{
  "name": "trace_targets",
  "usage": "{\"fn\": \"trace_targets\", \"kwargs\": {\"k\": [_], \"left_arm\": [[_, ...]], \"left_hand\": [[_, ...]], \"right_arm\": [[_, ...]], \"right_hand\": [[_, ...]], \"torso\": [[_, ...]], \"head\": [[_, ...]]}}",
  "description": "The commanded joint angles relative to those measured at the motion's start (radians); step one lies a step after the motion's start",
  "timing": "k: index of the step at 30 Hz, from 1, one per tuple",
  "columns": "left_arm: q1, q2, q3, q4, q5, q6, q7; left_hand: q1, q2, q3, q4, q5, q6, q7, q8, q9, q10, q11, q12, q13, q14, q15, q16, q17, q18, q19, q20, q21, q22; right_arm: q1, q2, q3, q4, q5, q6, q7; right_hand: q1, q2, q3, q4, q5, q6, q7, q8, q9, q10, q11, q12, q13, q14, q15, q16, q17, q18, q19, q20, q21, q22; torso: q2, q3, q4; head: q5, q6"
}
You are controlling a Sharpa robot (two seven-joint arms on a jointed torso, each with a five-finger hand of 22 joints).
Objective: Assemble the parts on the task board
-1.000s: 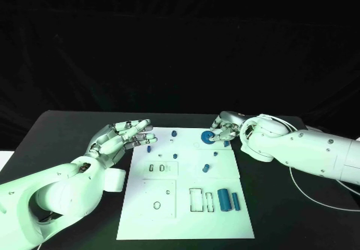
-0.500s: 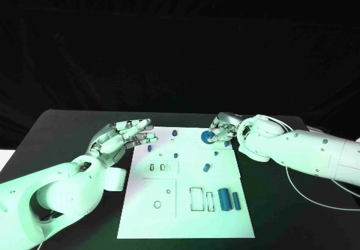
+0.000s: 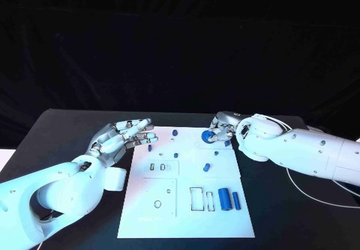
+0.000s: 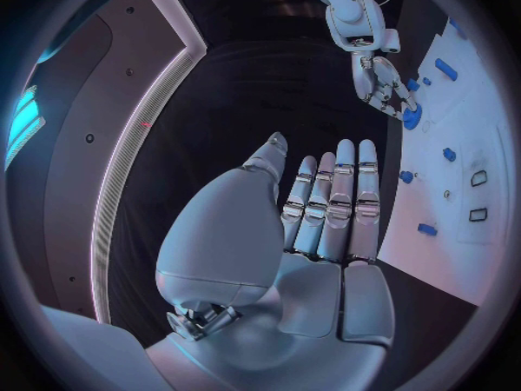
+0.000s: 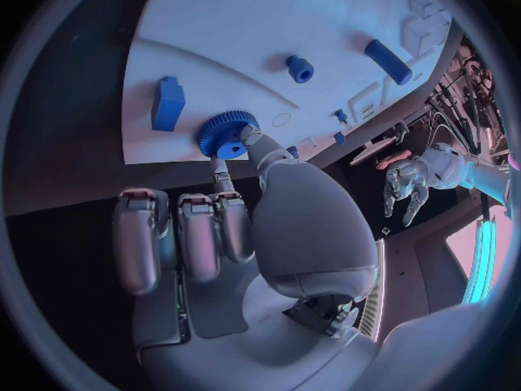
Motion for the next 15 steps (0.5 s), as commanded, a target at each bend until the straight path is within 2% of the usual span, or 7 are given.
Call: {"fn": "trace_targets", "kwargs": {"k": [1,9,11,15], "left_arm": [[0.001,0.000,0.001,0.003,-0.006,0.023,0.003],[0.001,0.000,0.001,0.003,-0.006,0.023,0.001],[0.001,0.000,0.001,0.003,-0.006,0.024,0.001],[0.001,0.001,0.001,0.002,-0.006,0.025,-0.001]], "left_hand": [[-0.002,0.009,0.000,-0.007,-0.005,-0.004,-0.004,-0.005,-0.001,-0.002,0.003,-0.005,-0.001,0.008,0.002,-0.005,0.001,0.012,0.007,0.000,-0.002,-0.002],[-0.002,0.009,0.000,-0.007,-0.005,-0.004,-0.004,-0.005,-0.001,-0.002,0.003,-0.005,-0.001,0.008,0.002,-0.005,0.001,0.012,0.007,0.000,-0.002,-0.002],[-0.002,0.009,0.000,-0.007,-0.005,-0.004,-0.004,-0.005,-0.001,-0.002,0.003,-0.005,-0.001,0.008,0.002,-0.005,0.001,0.012,0.007,0.000,-0.002,-0.002],[-0.002,0.009,0.000,-0.007,-0.005,-0.004,-0.004,-0.005,-0.001,-0.002,0.003,-0.006,-0.001,0.008,0.002,-0.006,0.001,0.012,0.007,0.000,-0.002,-0.002]], "right_arm": [[-0.016,0.005,-0.007,0.004,-0.157,0.050,-0.045],[-0.023,0.009,-0.007,0.018,-0.171,0.034,-0.047],[-0.024,0.007,-0.007,0.024,-0.153,0.001,-0.033],[-0.024,0.000,-0.007,0.048,-0.126,-0.080,-0.006]], "right_hand": [[0.014,0.007,0.002,-0.009,-0.014,0.018,-0.011,0.007,0.009,0.059,-0.008,0.005,0.189,0.084,-0.008,0.005,0.144,-0.012,0.021,-0.005,0.006,0.067],[0.003,0.011,0.006,-0.003,-0.012,0.022,-0.012,0.007,0.010,0.061,-0.009,0.009,0.193,0.085,-0.010,0.005,0.146,-0.014,0.025,-0.007,0.011,0.078],[-0.006,0.014,0.010,0.002,0.008,0.021,-0.013,0.005,0.010,0.062,-0.010,0.010,0.196,0.084,-0.010,0.005,0.144,-0.015,0.026,-0.008,0.012,0.081],[-0.021,0.021,0.015,0.014,0.019,0.025,-0.014,0.005,0.012,0.066,-0.011,0.016,0.202,0.085,-0.011,0.006,0.147,-0.016,0.029,-0.008,0.015,0.088]], "torso": [[0.001,0.0003,-0.0008],[0.000,0.0001,0.0000],[0.000,0.0000,0.0000],[0.001,0.0007,0.0014]], "head": [[-0.001,-0.002],[-0.002,-0.003],[-0.003,-0.003],[-0.001,-0.002]]}}
